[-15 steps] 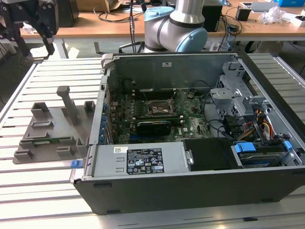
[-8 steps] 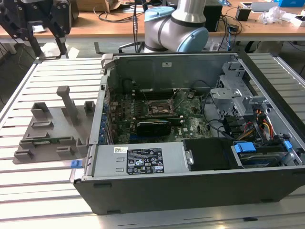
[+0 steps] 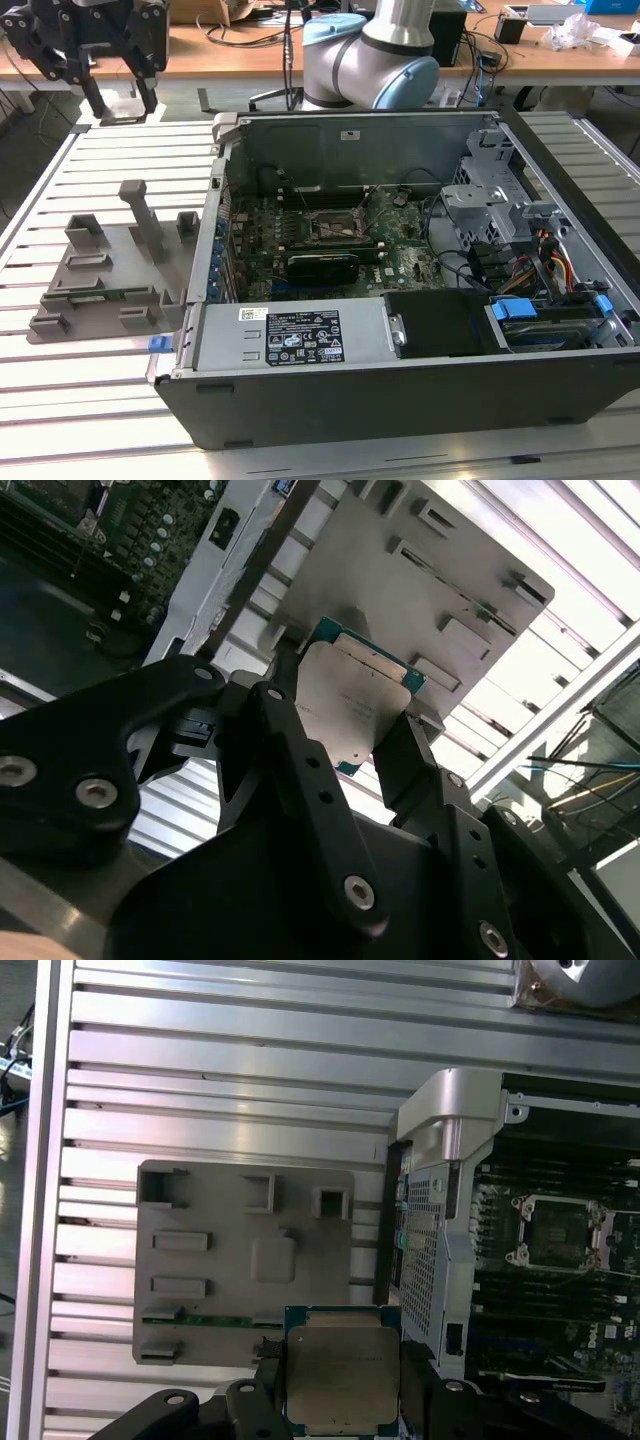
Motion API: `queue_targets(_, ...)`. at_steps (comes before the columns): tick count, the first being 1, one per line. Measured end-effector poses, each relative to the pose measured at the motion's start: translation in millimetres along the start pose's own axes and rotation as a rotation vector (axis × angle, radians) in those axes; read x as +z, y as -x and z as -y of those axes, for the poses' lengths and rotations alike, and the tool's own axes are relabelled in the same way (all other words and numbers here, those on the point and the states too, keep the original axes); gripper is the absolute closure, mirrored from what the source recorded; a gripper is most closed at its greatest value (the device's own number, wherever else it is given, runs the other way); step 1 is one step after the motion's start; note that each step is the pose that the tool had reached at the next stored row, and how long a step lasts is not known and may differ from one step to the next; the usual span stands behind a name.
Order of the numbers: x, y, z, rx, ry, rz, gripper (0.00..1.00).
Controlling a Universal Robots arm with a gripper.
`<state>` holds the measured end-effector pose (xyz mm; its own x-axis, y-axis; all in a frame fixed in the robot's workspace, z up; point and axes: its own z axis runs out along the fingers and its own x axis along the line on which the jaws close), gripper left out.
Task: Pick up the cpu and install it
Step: 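Pick up the cpu and move it towards the insertion slot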
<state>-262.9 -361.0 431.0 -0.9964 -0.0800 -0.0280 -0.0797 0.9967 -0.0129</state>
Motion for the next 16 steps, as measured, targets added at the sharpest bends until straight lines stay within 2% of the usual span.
queue_targets(3, 0.1, 6.8, 0.4, 0.0, -0.0001, -0.0001, 0.45)
queue_targets(6, 0.5, 16.9, 0.9, 0.0, -0.0001, -0.0001, 0.45)
queue_targets(16, 1.1, 38.5, 2.0, 0.0, -0.0001, -0.0001, 0.45)
